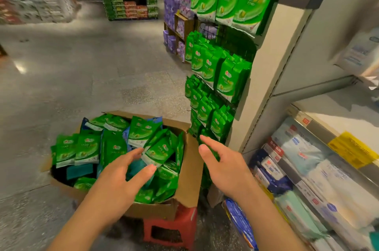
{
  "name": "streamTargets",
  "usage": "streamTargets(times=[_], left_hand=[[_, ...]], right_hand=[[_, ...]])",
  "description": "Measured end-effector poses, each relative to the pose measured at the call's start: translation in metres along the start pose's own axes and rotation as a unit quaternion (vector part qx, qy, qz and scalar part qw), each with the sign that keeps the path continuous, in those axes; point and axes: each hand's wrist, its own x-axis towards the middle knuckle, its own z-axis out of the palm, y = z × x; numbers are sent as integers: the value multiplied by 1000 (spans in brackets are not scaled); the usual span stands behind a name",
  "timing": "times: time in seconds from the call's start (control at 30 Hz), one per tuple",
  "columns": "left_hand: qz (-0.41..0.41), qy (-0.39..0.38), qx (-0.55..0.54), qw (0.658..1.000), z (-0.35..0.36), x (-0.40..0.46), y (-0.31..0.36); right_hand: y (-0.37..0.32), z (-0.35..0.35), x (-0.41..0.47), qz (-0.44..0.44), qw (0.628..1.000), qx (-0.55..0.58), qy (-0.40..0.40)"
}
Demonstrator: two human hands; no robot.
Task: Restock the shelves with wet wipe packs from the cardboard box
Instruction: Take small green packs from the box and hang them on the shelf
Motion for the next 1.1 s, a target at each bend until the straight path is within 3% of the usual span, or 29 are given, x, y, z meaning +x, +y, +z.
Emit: streamTargets(times=[0.3,0.47,0.83,1.1], left_hand=[[-88,37,-2,995,-28,42,-43],[-118,45,-31,991,-55,75,-87],[-202,-38,-83,975,-113,163,-225],[-220,-98,-107,965,-111,188,-275]], right_hand=[[-9,46,79,9,996,-15,-92],[-22,84,115,21,994,-61,-88],[-56,225,186,79,988,-87,-96],[-46,295,209,87,964,-142,-207]])
